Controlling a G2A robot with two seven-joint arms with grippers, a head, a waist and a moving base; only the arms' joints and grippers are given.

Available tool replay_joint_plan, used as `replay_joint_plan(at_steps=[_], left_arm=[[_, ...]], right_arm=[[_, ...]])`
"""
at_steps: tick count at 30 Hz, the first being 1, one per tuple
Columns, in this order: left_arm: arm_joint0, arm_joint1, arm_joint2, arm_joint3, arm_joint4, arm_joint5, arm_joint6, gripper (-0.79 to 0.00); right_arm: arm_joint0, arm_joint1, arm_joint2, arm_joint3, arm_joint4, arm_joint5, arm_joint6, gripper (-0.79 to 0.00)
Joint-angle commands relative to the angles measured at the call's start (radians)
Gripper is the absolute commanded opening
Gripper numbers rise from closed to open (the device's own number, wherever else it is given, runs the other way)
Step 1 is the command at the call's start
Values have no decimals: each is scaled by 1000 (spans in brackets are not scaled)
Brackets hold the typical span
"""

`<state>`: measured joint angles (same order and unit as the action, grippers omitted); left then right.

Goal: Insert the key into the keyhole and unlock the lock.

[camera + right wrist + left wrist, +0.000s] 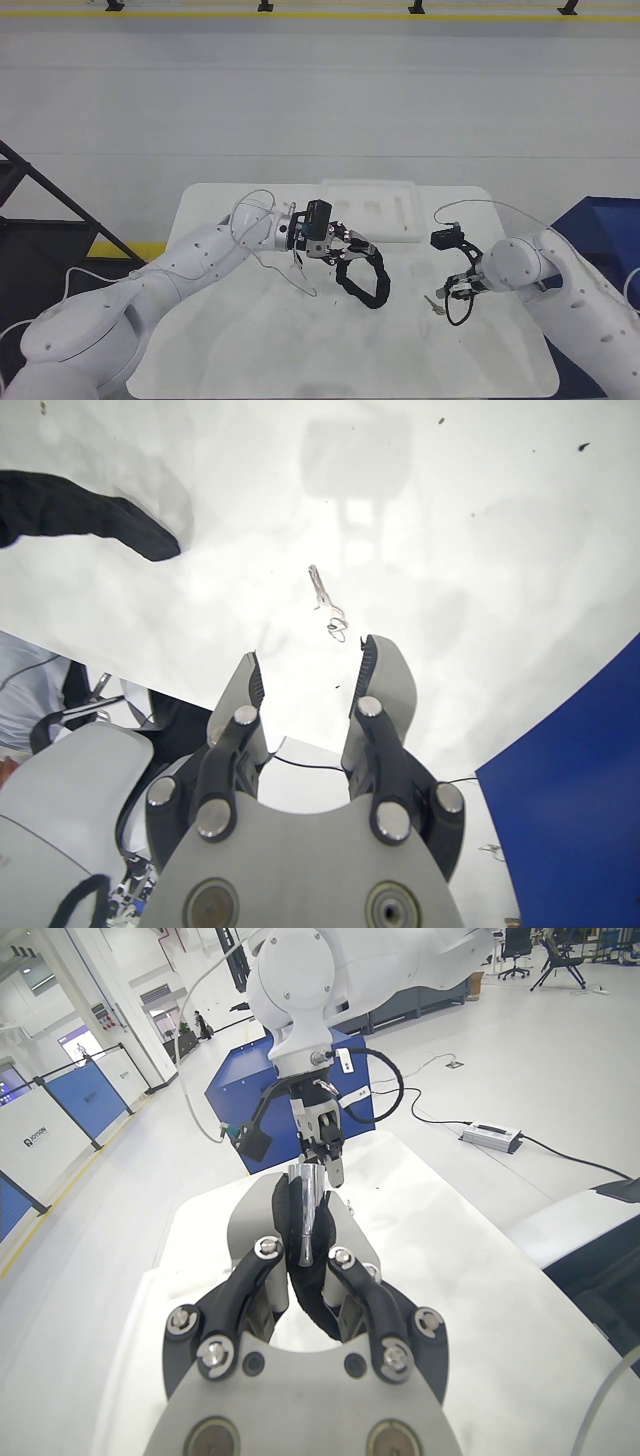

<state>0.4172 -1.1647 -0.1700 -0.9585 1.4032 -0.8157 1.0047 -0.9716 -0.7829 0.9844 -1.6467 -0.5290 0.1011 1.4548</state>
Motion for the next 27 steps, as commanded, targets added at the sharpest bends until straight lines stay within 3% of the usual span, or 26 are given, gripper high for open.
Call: replay_joint_plan(at_steps=[1,6,16,27], left_arm=[[1,13,0,-10,-9,1,1,-785],[-1,46,0,-41,-32,-3,-3,-785],[0,108,0,-91,-61,0,0,-785],[1,149,0,-132,-79,2,2,-785]], right_arm=[[3,-3,-20,21,-23,-45,-6,-400],[3,-11,-62,34,-60,-121,-22,-409],[13,-27,-130,45,-131,-180,14,-406],[82,-75,-246,103,-227,-157,43,-419]])
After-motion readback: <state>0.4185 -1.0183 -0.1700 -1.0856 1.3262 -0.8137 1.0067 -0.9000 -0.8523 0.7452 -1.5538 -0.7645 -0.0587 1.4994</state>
